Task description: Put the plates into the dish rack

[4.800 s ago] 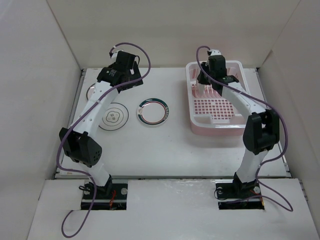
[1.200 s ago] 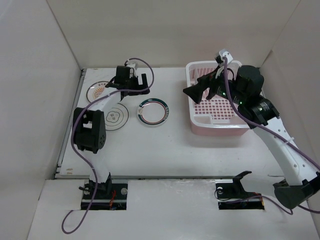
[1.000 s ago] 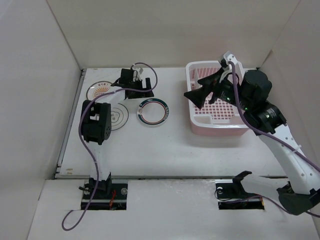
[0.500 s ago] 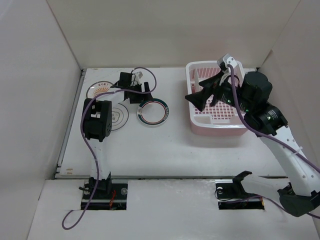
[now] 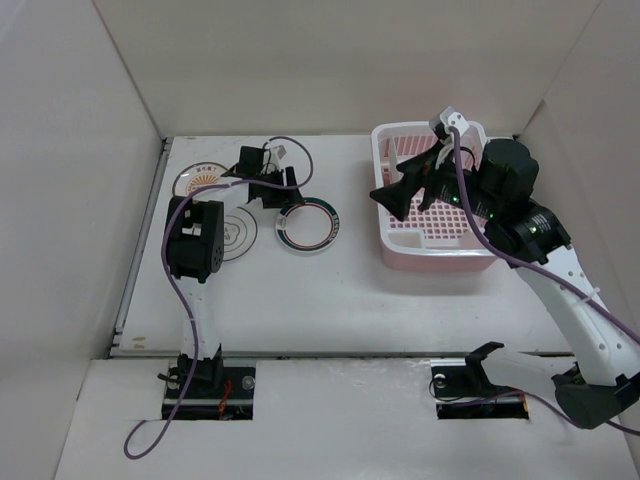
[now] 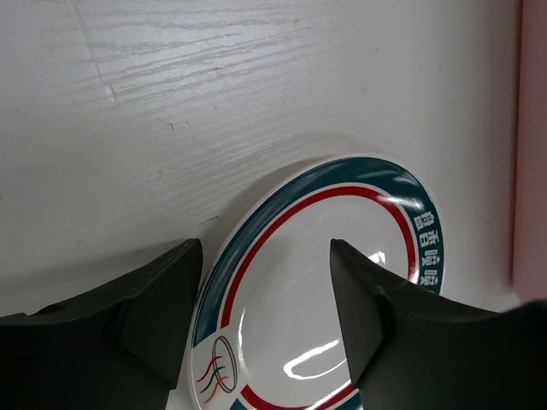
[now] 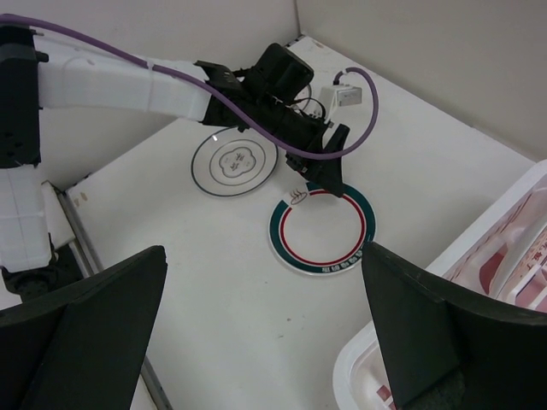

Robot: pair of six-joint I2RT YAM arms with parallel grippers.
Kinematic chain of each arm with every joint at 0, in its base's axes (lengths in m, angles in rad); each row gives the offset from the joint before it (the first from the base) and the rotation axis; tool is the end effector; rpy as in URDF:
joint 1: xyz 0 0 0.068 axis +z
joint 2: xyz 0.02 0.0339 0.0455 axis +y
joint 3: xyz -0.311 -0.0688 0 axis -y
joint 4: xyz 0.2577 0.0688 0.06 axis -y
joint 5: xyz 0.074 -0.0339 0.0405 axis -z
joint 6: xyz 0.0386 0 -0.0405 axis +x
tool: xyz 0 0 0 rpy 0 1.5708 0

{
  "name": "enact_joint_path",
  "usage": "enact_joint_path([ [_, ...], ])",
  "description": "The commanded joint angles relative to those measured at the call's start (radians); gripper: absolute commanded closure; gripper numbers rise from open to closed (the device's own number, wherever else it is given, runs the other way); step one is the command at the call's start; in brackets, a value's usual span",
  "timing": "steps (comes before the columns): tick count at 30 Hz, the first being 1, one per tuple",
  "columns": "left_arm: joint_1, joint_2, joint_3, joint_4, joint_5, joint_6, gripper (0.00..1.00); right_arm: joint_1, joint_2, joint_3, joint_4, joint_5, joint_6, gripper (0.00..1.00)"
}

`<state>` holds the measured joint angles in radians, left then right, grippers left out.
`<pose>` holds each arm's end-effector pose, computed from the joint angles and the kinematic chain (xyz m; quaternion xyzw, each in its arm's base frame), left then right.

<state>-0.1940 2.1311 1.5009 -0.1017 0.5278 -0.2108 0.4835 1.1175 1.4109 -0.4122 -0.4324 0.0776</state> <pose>0.4954 -0.1171 0.2018 0.0988 0.8826 -0.3124 0.3372 0.1885 0.1173 0.5121 -0.2867 0.6867 0.3337 0.5787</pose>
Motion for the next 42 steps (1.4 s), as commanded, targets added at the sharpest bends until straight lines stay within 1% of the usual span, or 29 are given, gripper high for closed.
enact_joint_path([
  [1,0.004,0.006,-0.024,-0.047,0.006,0.031,0.42,-0.008,-0.012,0.043,0.026,-0.023,-0.016,0.00],
  [3,0.004,0.006,-0.024,-0.047,0.006,0.031,0.51,-0.008,-0.012,0.033,0.026,-0.023,-0.016,0.00],
  [5,0.004,0.006,-0.033,-0.047,0.006,0.031,0.57,-0.008,-0.012,0.033,0.026,-0.023,-0.016,0.00],
  [6,0.004,0.006,-0.033,-0.047,0.006,0.031,0.66,-0.008,-0.021,0.033,0.026,-0.023,-0.016,0.00],
  [8,0.004,0.006,-0.033,-0.047,0.006,0.031,0.77,-0.008,-0.021,0.033,0.026,-0.023,-0.016,0.00],
  [11,0.004,0.015,-0.042,-0.058,-0.003,0.031,0.77,-0.008,-0.031,0.023,0.026,-0.023,-0.016,0.00],
  [12,0.004,0.015,-0.042,-0.058,-0.003,0.031,0.82,-0.008,-0.031,0.023,0.026,-0.023,-0.016,0.00],
  [13,0.004,0.015,-0.042,-0.058,-0.003,0.031,0.82,-0.008,-0.031,0.023,0.026,-0.023,-0.016,0.00],
  [14,0.004,0.015,-0.042,-0.058,-0.003,0.031,0.84,-0.017,-0.031,0.014,0.026,-0.014,-0.016,0.00],
  [15,0.004,0.015,-0.042,-0.058,-0.003,0.031,0.91,-0.017,-0.031,0.014,0.026,-0.014,-0.016,0.00],
  [16,0.004,0.015,-0.042,-0.058,-0.003,0.031,0.96,-0.017,-0.031,0.014,0.026,-0.014,-0.016,0.00],
  [18,0.004,0.015,-0.042,-0.067,-0.012,0.031,1.00,-0.017,-0.031,0.014,0.026,-0.014,-0.016,0.00],
  [22,0.004,0.015,-0.031,-0.076,-0.012,0.031,1.00,-0.017,-0.031,0.005,0.026,-0.014,-0.016,0.00],
  [25,0.004,0.006,0.015,-0.114,-0.022,0.013,1.00,-0.017,-0.031,-0.013,0.035,0.009,-0.016,0.00],
  [27,0.004,-0.005,0.051,-0.133,-0.031,-0.001,1.00,-0.017,-0.021,-0.013,0.011,0.024,-0.054,0.00],
  [29,0.004,-0.029,0.076,-0.165,-0.071,-0.027,1.00,0.020,-0.010,-0.013,-0.013,0.102,-0.084,0.00],
  [30,-0.005,-0.046,0.105,-0.191,-0.098,-0.047,1.00,0.052,0.005,-0.013,-0.036,0.179,-0.111,0.00],
  [31,-0.005,-0.046,0.119,-0.191,-0.112,-0.058,1.00,0.052,0.005,-0.013,-0.046,0.179,-0.125,0.00],
  [32,-0.005,-0.062,0.136,-0.220,-0.124,-0.070,1.00,0.085,0.021,-0.013,-0.056,0.258,-0.137,0.00],
  [35,-0.005,-0.083,0.209,-0.298,-0.155,-0.137,1.00,0.154,0.060,-0.013,-0.077,0.392,-0.176,0.00],
  [38,-0.015,-0.094,0.291,-0.360,-0.164,-0.186,1.00,0.207,0.103,-0.032,-0.077,0.457,-0.217,0.00],
  [40,-0.015,-0.094,0.341,-0.446,-0.176,-0.248,1.00,0.269,0.119,-0.046,-0.063,0.503,-0.246,0.00],
  [41,-0.015,-0.082,0.396,-0.473,-0.176,-0.265,1.00,0.291,0.131,-0.058,-0.041,0.518,-0.278,0.00],
  [42,-0.015,-0.082,0.418,-0.513,-0.155,-0.280,1.00,0.323,0.131,-0.058,-0.028,0.538,-0.294,0.00],
])
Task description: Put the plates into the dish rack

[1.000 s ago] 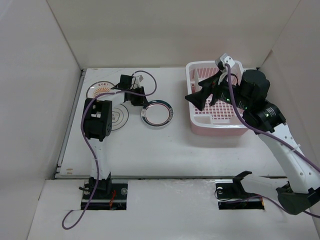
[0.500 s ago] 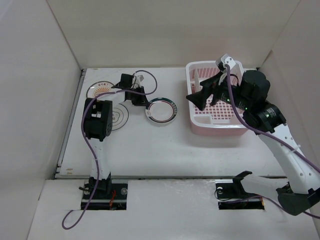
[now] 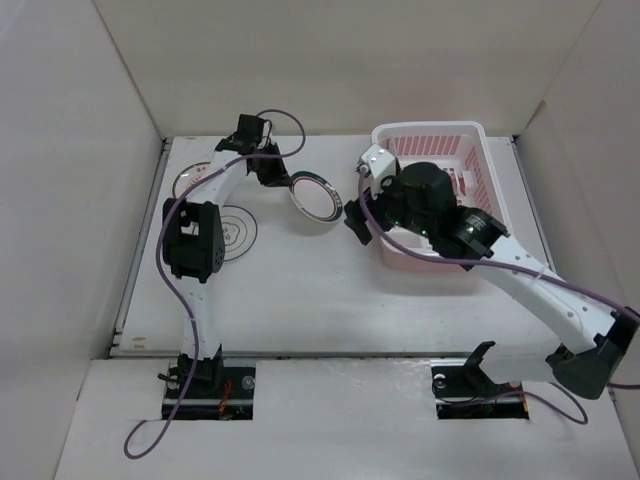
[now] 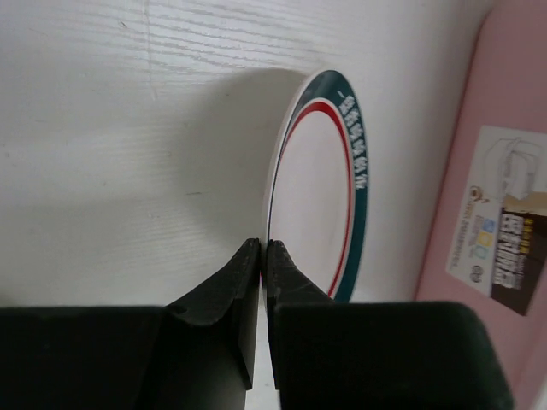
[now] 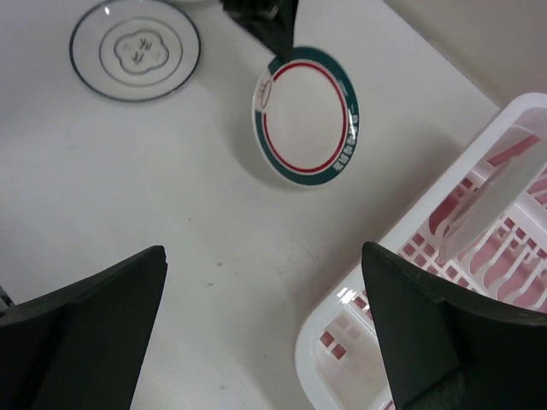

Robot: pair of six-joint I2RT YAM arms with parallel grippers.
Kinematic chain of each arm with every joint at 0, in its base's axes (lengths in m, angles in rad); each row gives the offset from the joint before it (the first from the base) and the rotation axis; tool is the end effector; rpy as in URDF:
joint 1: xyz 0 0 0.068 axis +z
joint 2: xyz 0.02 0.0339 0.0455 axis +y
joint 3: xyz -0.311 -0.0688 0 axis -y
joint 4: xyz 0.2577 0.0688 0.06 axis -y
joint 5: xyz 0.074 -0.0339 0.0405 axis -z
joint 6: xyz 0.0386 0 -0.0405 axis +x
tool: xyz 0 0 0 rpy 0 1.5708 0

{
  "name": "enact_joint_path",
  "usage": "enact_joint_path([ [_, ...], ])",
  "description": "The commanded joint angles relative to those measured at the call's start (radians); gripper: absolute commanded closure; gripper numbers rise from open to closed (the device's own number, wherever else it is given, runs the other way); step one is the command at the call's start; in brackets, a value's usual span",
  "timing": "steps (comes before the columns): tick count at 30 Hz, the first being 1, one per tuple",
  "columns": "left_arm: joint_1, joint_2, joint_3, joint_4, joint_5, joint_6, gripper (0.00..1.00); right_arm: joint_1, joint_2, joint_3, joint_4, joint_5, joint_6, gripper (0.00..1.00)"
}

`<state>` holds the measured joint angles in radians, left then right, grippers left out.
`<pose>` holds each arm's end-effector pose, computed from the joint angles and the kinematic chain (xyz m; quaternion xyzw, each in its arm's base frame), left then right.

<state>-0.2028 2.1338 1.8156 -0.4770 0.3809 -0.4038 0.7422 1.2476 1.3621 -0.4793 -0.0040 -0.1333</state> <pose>0.5127 -0.1201 0.2744 -0.0200 0.9116 -0.2781 0.3020 0.2030 0.1864 0.4573 -0.3502 0.7455 0.1716 0.5405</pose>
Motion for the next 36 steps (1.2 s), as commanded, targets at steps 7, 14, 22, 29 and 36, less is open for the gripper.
enact_joint_path([
  [7,-0.006,-0.152,0.093,-0.169,0.081,-0.228,1.00,0.095,0.107,0.003,0.096,0.142,-0.219,0.01],
  [14,-0.006,-0.264,0.057,-0.179,0.081,-0.317,1.00,0.115,0.233,0.049,0.134,0.142,-0.279,0.01],
  [22,-0.006,-0.322,0.057,-0.213,0.102,-0.336,1.00,0.148,0.357,0.112,0.209,0.193,-0.310,0.03],
  [29,-0.006,-0.362,0.047,-0.213,0.111,-0.325,1.00,0.148,0.403,0.141,0.289,0.321,-0.364,0.03],
  [36,-0.006,-0.406,0.025,-0.213,0.131,-0.334,1.00,0.148,0.474,0.150,0.300,0.331,-0.341,0.18],
])
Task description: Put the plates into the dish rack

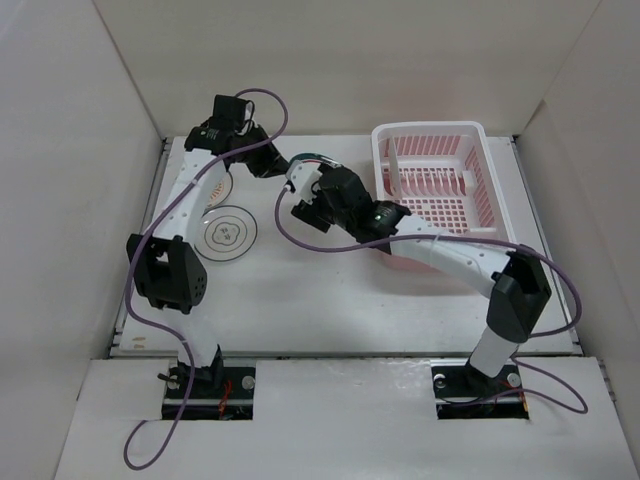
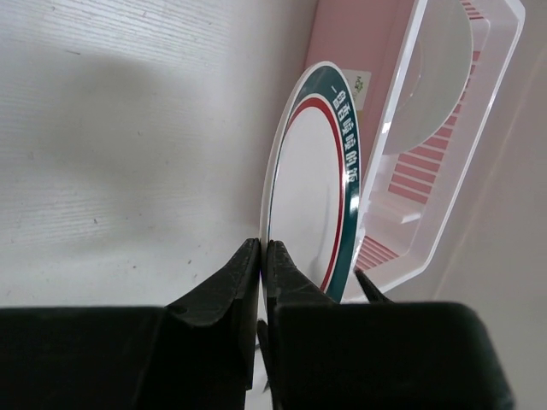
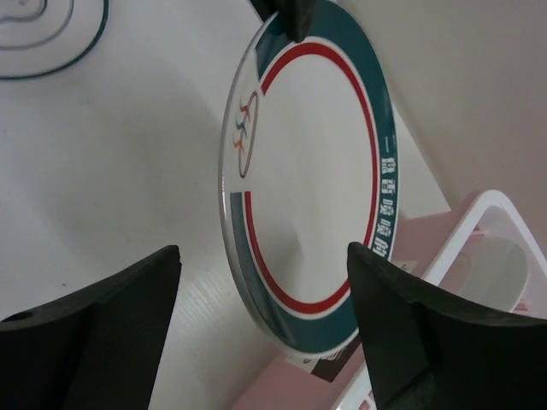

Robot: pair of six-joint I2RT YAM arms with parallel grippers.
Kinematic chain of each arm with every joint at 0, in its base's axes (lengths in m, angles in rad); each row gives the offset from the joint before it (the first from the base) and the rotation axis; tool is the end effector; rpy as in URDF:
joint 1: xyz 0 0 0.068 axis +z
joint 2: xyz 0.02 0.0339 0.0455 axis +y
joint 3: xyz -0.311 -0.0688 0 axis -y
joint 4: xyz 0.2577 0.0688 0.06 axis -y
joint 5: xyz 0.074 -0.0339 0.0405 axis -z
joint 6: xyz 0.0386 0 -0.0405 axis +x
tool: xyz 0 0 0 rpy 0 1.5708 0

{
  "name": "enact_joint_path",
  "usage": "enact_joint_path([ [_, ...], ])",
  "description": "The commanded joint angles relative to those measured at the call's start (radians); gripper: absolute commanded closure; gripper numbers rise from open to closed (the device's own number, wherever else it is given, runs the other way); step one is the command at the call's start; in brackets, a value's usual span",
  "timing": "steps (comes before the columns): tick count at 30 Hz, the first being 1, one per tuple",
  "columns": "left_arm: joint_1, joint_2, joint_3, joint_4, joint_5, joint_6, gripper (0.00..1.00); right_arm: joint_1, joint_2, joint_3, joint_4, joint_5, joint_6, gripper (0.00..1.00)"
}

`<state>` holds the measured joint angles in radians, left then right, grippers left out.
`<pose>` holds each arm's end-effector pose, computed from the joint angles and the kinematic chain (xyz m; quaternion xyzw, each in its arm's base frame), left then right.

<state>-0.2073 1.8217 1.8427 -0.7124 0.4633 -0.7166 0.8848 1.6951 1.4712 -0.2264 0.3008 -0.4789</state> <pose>0.4243 -0.1069 0.4110 -0.1273 0.8769 -0.3706 0.2783 0.2768 0.3200 0.3751 -0.4660 0.7005 -0.0184 0.5402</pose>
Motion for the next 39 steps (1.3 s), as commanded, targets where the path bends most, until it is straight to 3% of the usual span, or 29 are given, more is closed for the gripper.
enact_joint_path([
  [1,-0.001,-0.094,-0.014,0.033,0.049,-0.021,1.00,0.005,0.038,0.041,0.047,0.026,0.016,0.28],
  [2,-0.001,-0.094,-0.014,0.033,0.049,-0.021,1.00,0.005,0.038,0.041,0.047,0.026,0.016,0.28],
  [5,0.008,-0.114,-0.037,0.033,0.061,-0.021,1.00,0.005,0.038,0.041,0.047,0.015,0.025,0.49],
  [6,0.008,-0.114,-0.037,0.045,0.072,-0.021,1.00,0.005,0.047,0.041,0.047,0.015,0.025,0.57],
  [7,0.019,-0.114,-0.037,0.045,0.072,-0.030,1.00,0.005,0.048,0.041,0.047,0.015,0.036,0.75],
  [10,0.029,-0.124,-0.057,0.056,0.084,-0.030,1.00,0.005,0.048,0.041,0.035,0.026,0.049,0.97],
  [11,0.039,-0.124,-0.057,0.066,0.093,-0.030,1.00,0.005,0.048,0.050,0.024,0.026,0.063,1.00],
  [16,0.059,-0.124,-0.066,0.108,0.165,-0.030,1.00,0.005,0.037,0.051,0.002,0.017,0.097,1.00],
  [17,0.069,-0.124,-0.066,0.140,0.187,-0.030,0.92,0.005,0.026,0.051,0.002,0.017,0.112,1.00],
  [19,0.080,-0.124,-0.066,0.189,0.250,-0.046,0.65,0.005,0.014,0.041,0.002,0.017,0.134,1.00],
  [20,0.080,-0.133,-0.066,0.238,0.268,-0.062,0.30,0.005,0.002,0.041,0.012,0.017,0.134,1.00],
  [21,0.080,-0.133,-0.053,0.258,0.282,-0.063,0.18,0.005,0.001,0.041,0.012,0.017,0.146,1.00],
  [24,0.100,-0.107,0.044,0.258,0.285,-0.081,0.01,0.005,-0.047,0.058,0.030,0.053,0.181,1.00],
  [28,0.141,-0.085,0.044,0.200,0.227,-0.055,0.01,0.005,-0.090,0.135,0.000,0.116,0.240,1.00],
  [33,0.166,-0.131,-0.139,0.189,0.091,0.022,0.01,-0.069,-0.230,0.222,-0.079,0.127,0.351,1.00],
  [39,0.175,-0.182,-0.281,0.223,0.089,0.072,0.01,-0.389,-0.336,0.236,-0.165,-0.064,0.473,1.00],
])
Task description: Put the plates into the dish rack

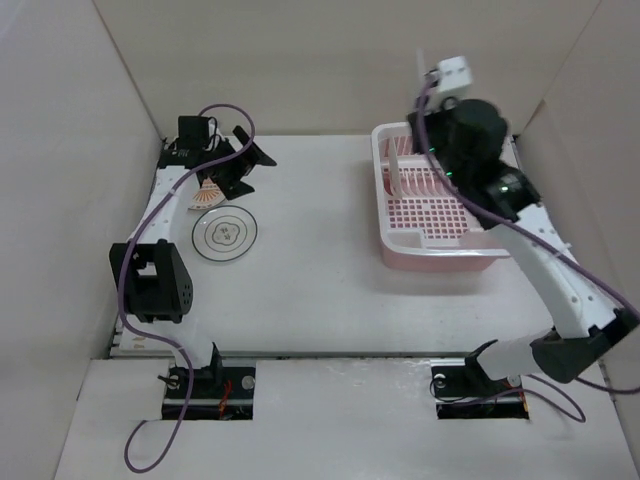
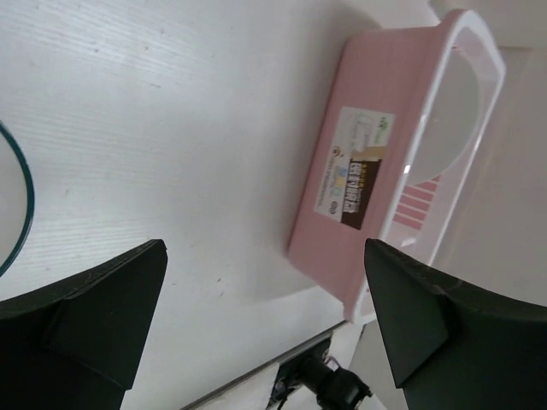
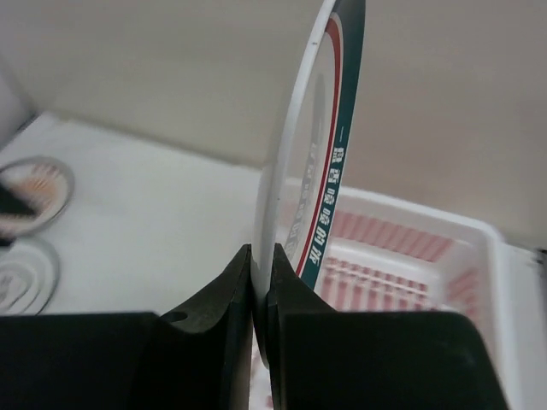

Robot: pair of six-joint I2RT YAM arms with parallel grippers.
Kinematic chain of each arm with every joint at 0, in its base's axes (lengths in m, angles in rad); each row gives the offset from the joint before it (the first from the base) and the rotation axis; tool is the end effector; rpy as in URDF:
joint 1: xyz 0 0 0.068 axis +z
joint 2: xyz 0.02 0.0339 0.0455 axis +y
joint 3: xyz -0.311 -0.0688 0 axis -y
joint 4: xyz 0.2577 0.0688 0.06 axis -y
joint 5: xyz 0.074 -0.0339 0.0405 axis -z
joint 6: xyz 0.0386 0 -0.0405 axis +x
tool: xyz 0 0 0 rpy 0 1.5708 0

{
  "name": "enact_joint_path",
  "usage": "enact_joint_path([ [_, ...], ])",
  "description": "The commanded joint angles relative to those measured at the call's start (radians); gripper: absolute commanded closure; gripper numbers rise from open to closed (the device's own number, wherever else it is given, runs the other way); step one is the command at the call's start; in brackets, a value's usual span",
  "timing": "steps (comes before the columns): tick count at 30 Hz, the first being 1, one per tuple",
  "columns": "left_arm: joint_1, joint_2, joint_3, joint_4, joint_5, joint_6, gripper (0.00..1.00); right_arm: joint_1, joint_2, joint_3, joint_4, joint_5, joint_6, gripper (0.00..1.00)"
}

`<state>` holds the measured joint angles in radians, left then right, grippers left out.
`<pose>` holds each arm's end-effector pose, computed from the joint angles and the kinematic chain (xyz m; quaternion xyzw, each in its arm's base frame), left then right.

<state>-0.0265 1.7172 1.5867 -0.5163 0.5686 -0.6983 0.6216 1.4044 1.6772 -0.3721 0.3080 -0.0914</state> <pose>0.4130 -0.0317 0.3829 -0.1652 0.8524 -0.3865 0.3110 0.2594 0.1714 0.5364 -0.1592 0.7224 0.0640 0.6698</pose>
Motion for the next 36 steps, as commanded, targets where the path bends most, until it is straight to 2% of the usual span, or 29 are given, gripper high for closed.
enact_joint_path([
  [1,-0.016,-0.077,-0.043,0.027,-0.016,0.066,0.01,-0.164,-0.056,0.030,-0.033,-0.096,0.085,1.00],
  [6,-0.045,-0.086,-0.044,0.038,-0.026,0.086,0.01,-0.403,0.040,0.030,-0.085,-0.419,0.113,1.00],
  [9,-0.058,-0.096,-0.013,0.029,-0.076,0.095,0.01,-0.459,0.085,0.021,-0.085,-0.490,0.134,1.00],
  [15,-0.105,-0.071,0.124,-0.091,-0.214,0.154,0.01,-0.459,0.171,-0.014,-0.064,-0.501,0.154,1.00],
  [26,-0.105,-0.080,0.156,-0.154,-0.256,0.206,0.01,-0.459,0.263,-0.094,-0.008,-0.491,0.163,1.00],
  [36,-0.105,-0.080,0.193,-0.194,-0.265,0.233,0.01,-0.459,0.350,-0.063,0.001,-0.491,0.163,1.00],
])
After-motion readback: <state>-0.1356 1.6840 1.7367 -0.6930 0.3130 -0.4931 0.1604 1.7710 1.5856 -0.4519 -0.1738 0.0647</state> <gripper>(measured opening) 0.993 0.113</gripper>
